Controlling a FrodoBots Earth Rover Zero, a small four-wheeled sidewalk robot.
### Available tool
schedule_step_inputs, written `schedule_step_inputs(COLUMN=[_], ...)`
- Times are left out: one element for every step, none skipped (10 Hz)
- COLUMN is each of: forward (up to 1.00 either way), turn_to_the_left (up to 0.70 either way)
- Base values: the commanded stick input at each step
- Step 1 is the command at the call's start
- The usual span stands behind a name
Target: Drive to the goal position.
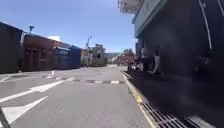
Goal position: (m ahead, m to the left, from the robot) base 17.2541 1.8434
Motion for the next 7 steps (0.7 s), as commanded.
schedule_step_inputs(forward=[0.45,0.45,0.45,0.45,0.45,0.45,0.45], turn_to_the_left=[0.0,0.0,0.0,0.0,0.0,0.0,0.0])
